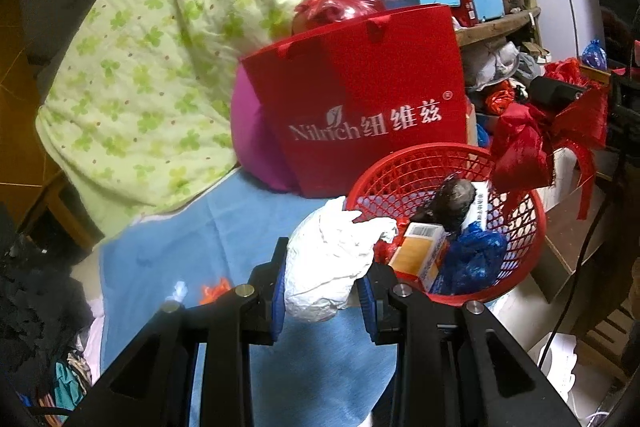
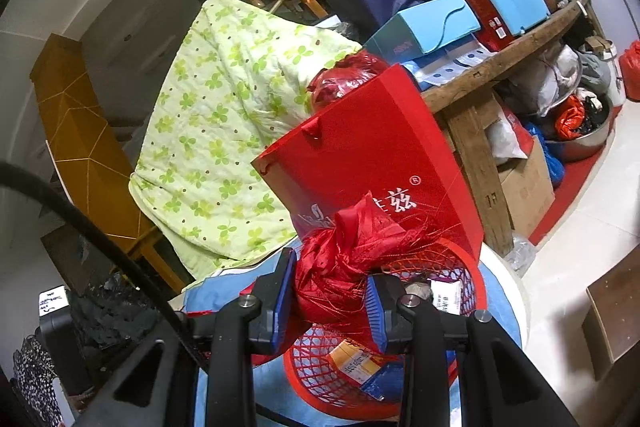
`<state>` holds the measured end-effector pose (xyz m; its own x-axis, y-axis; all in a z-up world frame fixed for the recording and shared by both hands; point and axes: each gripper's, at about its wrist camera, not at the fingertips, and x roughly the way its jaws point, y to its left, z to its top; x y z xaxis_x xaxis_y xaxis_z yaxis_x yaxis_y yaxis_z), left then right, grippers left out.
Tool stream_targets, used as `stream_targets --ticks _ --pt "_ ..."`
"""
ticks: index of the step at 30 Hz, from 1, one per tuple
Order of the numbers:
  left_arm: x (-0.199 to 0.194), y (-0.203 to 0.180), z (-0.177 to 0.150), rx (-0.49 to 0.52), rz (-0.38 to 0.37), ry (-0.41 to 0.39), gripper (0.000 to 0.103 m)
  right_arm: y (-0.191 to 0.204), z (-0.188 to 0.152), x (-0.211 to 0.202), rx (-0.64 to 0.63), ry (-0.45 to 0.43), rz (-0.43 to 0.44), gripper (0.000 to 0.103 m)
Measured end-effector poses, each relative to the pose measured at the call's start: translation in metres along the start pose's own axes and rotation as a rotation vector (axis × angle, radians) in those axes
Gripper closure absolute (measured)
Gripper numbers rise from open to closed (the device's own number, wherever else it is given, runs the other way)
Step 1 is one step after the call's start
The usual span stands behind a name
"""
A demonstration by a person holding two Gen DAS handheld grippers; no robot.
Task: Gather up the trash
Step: 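Lift the red ribbon and white plastic and carry them over the red basket, then open both tools over the red basket to drop the ribbon and plastic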
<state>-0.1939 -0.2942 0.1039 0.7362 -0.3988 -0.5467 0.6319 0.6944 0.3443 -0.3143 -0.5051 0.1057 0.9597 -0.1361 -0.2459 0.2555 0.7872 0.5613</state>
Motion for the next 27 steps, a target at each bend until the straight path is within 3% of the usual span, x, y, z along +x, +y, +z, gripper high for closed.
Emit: stream_targets --ticks 15,16,19,20,21,23,27 --pt "0.036 -0.031 0.030 -0.045 -0.240 -0.018 0.067 -0.043 0.006 0.011 0.096 0.007 -0.037 0.067" --pt "0.040 -0.034 0.030 -0.046 -0.256 -0.015 0.066 -0.044 0.007 0.014 0.102 0.010 -0.037 0.067" --pt "0.052 -0.040 0.031 -0.051 -0.283 -0.004 0.045 -0.051 0.011 0.028 0.125 0.027 -0.039 0.065" --pt "0.055 -0.042 0.031 -0.049 -0.284 -0.005 0.036 -0.053 0.012 0.033 0.130 0.032 -0.034 0.063" --pt "0.057 -0.043 0.030 -0.047 -0.280 -0.005 0.030 -0.056 0.013 0.040 0.139 0.039 -0.035 0.053" --pt "0.058 -0.043 0.027 -0.043 -0.277 -0.007 0.029 -0.062 0.012 0.048 0.182 0.045 -0.030 0.032" --pt "0.057 -0.032 0.013 -0.045 -0.265 0.012 0.029 -0.066 0.004 0.051 0.213 0.061 -0.003 0.032"
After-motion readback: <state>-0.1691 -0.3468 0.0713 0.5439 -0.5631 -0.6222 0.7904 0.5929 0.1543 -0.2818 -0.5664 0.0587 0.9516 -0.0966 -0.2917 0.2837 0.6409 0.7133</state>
